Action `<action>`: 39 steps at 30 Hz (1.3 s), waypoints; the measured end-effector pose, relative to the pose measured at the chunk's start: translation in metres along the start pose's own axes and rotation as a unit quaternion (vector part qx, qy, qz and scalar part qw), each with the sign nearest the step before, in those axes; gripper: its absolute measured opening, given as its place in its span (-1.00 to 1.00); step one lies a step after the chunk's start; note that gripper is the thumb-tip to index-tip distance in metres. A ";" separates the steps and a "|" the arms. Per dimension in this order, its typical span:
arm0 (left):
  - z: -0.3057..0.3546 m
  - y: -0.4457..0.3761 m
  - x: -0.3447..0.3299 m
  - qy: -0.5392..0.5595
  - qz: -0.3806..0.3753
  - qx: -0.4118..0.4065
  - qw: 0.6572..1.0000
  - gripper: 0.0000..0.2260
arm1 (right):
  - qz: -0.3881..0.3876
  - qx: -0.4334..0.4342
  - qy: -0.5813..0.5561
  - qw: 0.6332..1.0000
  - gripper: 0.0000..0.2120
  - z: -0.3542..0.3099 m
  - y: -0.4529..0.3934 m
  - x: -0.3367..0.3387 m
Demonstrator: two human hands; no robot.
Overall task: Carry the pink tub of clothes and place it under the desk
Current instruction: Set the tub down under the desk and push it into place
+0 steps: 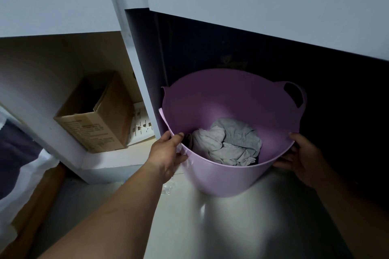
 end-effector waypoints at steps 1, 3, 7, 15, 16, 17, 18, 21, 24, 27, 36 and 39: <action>0.001 0.000 -0.001 0.000 -0.006 -0.001 1.000 -0.91 | 0.001 -0.001 -0.003 1.000 -0.78 0.000 -0.001 -0.001; 0.002 -0.001 -0.001 0.000 -0.016 -0.001 1.000 -0.89 | 0.002 -0.002 -0.005 1.000 -0.75 0.000 -0.002 -0.003; 0.002 0.000 0.001 -0.006 -0.011 -0.003 1.000 -0.87 | 0.006 -0.007 -0.006 1.000 -0.67 -0.002 -0.004 -0.008; 0.005 -0.003 0.001 -0.018 -0.007 -0.016 1.000 -0.85 | 0.007 -0.013 -0.001 1.000 -0.61 -0.005 -0.010 -0.013; 0.006 -0.003 0.000 -0.020 -0.006 -0.017 1.000 -0.86 | 0.005 -0.012 0.000 1.000 -0.61 -0.006 -0.011 -0.014; 0.006 -0.003 0.000 -0.021 -0.004 -0.015 1.000 -0.86 | 0.003 -0.012 0.002 1.000 -0.60 -0.006 -0.012 -0.016; 0.007 -0.004 0.000 -0.021 -0.002 -0.013 1.000 -0.87 | 0.001 -0.012 0.003 1.000 -0.59 -0.007 -0.014 -0.017; 0.009 -0.005 0.000 -0.013 0.004 -0.009 1.000 -0.87 | -0.005 -0.016 0.003 1.000 -0.58 -0.010 -0.019 -0.021; 0.009 -0.007 -0.001 -0.011 0.011 -0.001 1.000 -0.68 | -0.009 -0.020 0.008 1.000 -0.58 -0.011 -0.024 -0.024; 0.009 -0.008 -0.002 0.001 0.012 0.009 1.000 -0.68 | -0.011 -0.022 0.010 1.000 -0.58 -0.012 -0.028 -0.026; 0.008 -0.005 -0.003 0.019 0.018 0.007 1.000 -0.60 | -0.013 -0.019 0.001 1.000 -0.69 -0.007 -0.029 -0.029; 0.007 -0.007 -0.004 0.023 0.027 0.007 0.999 -0.52 | -0.011 -0.012 -0.003 1.000 -0.73 -0.004 -0.028 -0.026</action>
Point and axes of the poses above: each hand's wrist, its own y-axis away from the middle knuckle, its own x-axis out of the back of the hand, z = x × y, the point moved 4 cm from there along -y, towards the middle knuckle, and after that the axes turned 2 degrees about y, right-handed, at the moved point
